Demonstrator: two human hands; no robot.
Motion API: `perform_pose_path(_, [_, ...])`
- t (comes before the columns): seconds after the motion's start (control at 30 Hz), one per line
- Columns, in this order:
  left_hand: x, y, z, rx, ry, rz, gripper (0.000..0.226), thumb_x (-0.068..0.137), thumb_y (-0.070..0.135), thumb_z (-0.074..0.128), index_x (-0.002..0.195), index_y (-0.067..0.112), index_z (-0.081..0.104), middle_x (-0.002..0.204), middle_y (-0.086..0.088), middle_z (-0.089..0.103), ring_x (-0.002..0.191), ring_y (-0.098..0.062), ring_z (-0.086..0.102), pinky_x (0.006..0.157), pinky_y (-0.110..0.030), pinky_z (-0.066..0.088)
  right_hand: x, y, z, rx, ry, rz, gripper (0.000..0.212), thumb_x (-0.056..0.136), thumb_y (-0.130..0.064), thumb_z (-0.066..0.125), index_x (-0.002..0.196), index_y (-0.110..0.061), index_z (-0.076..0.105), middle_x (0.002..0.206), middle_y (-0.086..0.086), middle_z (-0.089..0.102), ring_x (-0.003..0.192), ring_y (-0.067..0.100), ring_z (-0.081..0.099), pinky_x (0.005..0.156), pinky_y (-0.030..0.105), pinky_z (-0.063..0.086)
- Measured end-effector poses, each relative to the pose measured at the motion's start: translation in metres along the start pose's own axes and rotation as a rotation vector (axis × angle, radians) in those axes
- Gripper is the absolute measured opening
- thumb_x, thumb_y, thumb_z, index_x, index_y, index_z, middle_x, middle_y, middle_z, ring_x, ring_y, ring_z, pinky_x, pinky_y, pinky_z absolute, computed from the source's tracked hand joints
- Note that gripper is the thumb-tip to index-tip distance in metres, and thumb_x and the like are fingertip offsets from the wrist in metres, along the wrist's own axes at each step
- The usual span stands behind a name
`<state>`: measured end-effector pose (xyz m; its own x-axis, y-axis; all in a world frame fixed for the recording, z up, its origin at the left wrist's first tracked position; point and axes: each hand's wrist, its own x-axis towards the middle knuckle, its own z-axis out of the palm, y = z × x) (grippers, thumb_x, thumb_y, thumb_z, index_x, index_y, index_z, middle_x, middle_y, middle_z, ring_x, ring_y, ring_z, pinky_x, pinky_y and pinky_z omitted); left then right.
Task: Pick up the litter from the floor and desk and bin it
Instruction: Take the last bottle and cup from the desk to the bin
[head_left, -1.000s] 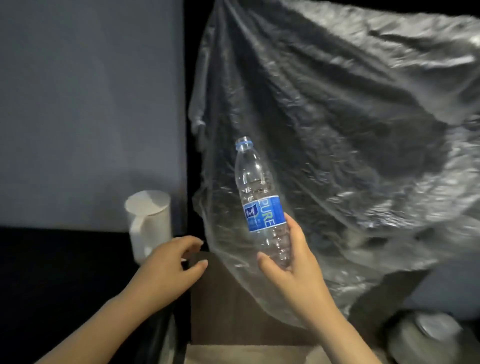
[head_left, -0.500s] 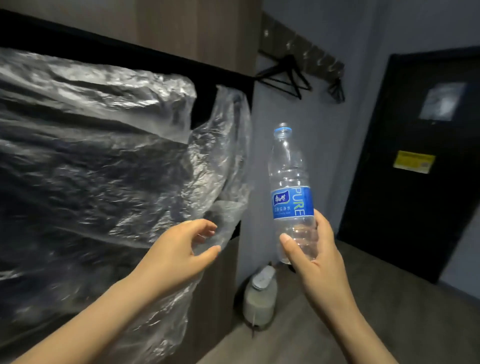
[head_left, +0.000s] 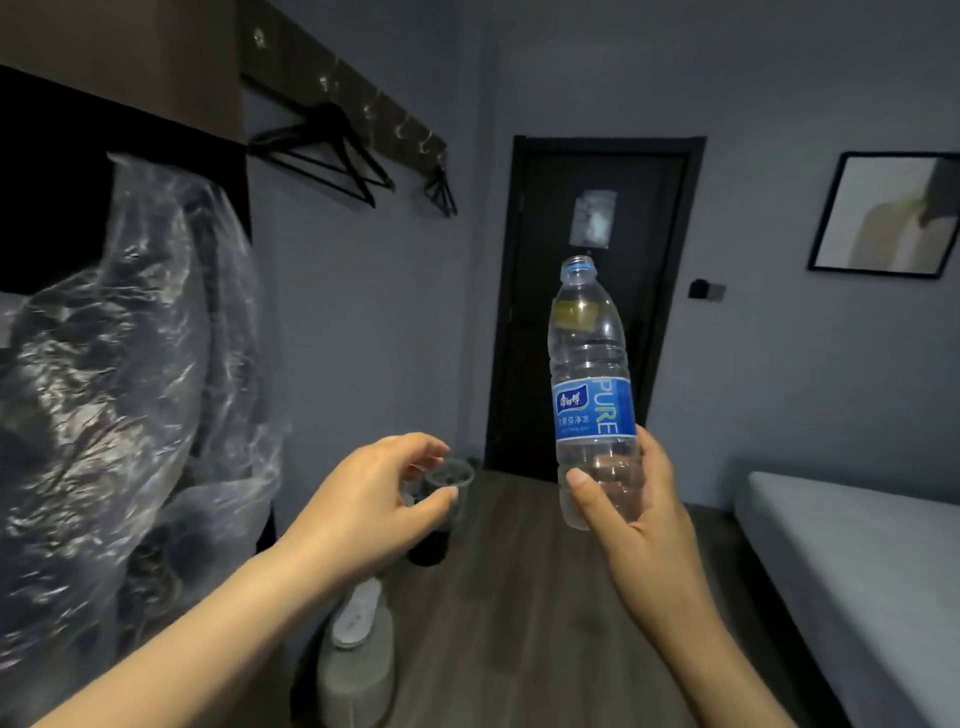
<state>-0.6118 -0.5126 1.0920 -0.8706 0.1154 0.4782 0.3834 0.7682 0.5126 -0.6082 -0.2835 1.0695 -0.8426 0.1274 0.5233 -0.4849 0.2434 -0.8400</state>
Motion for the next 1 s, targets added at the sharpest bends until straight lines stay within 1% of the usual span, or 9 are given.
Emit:
perform_pose_path(0.07, [0.024,-0.006,0.015,-0.028,-0.025,0.022,0.036,0.084,0.041,0.063,0.119,0.032,0.058,0.107,0.022,0.061,0.1,0.005,0.057,0.09,-0.019,0.048,0.013,0.013,-0.003,-0.021,0.025,0.012,0.057,0.086,-0.027,0.067,0.133,-0.042,0.037,0.1,-0.032,0.063,0.094,-0.011,0.062,0.068,0.005,0.047])
perform_pose_path(0.13, [0.048,-0.011,0.032,-0.052,-0.054,0.049,0.035,0.085,0.039,0.063,0.119,0.032,0.058,0.108,0.022,0.061,0.099,0.006,0.057,0.09,-0.018,0.049,0.028,0.028,-0.008,-0.046,0.053,0.029,0.059,0.086,-0.026,0.066,0.136,-0.039,0.037,0.102,-0.027,0.064,0.094,-0.011,0.061,0.068,0.003,0.046])
perform_pose_path(0.23, [0.087,-0.019,0.063,-0.072,-0.097,0.077,0.037,0.084,0.04,0.063,0.12,0.032,0.058,0.11,0.021,0.062,0.101,0.002,0.059,0.09,-0.023,0.051,0.057,0.057,-0.017,-0.093,0.079,0.049,0.062,0.086,-0.029,0.067,0.14,-0.035,0.037,0.11,-0.02,0.061,0.096,-0.012,0.06,0.068,0.004,0.047])
perform_pose_path(0.37, [0.142,-0.03,0.111,-0.089,-0.121,0.085,0.039,0.084,0.041,0.063,0.121,0.032,0.058,0.111,0.021,0.061,0.103,0.002,0.059,0.091,-0.023,0.051,0.107,0.103,-0.033,-0.125,0.082,0.061,0.059,0.087,-0.028,0.066,0.137,-0.038,0.037,0.111,-0.017,0.061,0.094,-0.013,0.059,0.066,0.005,0.047])
perform_pose_path(0.43, [0.171,-0.033,0.134,-0.103,-0.124,0.066,0.038,0.084,0.041,0.063,0.121,0.033,0.057,0.111,0.022,0.06,0.103,0.002,0.058,0.091,-0.024,0.051,0.136,0.123,-0.042,-0.124,0.058,0.073,0.057,0.088,-0.028,0.066,0.134,-0.041,0.035,0.111,-0.017,0.06,0.093,-0.015,0.058,0.065,0.004,0.047])
perform_pose_path(0.57, [0.231,-0.037,0.173,-0.113,-0.129,0.009,0.036,0.084,0.041,0.063,0.119,0.035,0.057,0.111,0.021,0.06,0.103,0.001,0.058,0.093,-0.024,0.05,0.199,0.159,-0.059,-0.126,0.008,0.108,0.055,0.087,-0.032,0.066,0.129,-0.046,0.034,0.108,-0.017,0.061,0.093,-0.013,0.059,0.064,0.008,0.049])
perform_pose_path(0.7, [0.278,-0.052,0.206,-0.113,-0.132,-0.028,0.031,0.084,0.039,0.065,0.114,0.036,0.058,0.108,0.023,0.059,0.101,0.003,0.057,0.089,-0.018,0.048,0.252,0.197,-0.065,-0.128,-0.03,0.12,0.055,0.087,-0.032,0.066,0.13,-0.046,0.034,0.109,-0.018,0.061,0.093,-0.01,0.061,0.064,0.011,0.05])
perform_pose_path(0.83, [0.324,-0.08,0.231,-0.1,-0.143,-0.07,0.027,0.083,0.039,0.066,0.109,0.04,0.056,0.106,0.022,0.06,0.098,0.004,0.057,0.084,-0.018,0.047,0.298,0.237,-0.054,-0.147,-0.071,0.148,0.053,0.087,-0.033,0.066,0.125,-0.05,0.033,0.109,-0.018,0.059,0.094,-0.01,0.06,0.069,0.015,0.05])
perform_pose_path(1.0, [0.386,-0.134,0.266,-0.122,-0.141,-0.127,0.031,0.083,0.036,0.069,0.111,0.036,0.057,0.107,0.017,0.062,0.097,0.0,0.059,0.083,-0.018,0.046,0.36,0.291,-0.023,-0.184,-0.136,0.177,0.046,0.088,-0.033,0.065,0.111,-0.058,0.034,0.108,-0.024,0.057,0.094,-0.014,0.058,0.067,0.013,0.048])
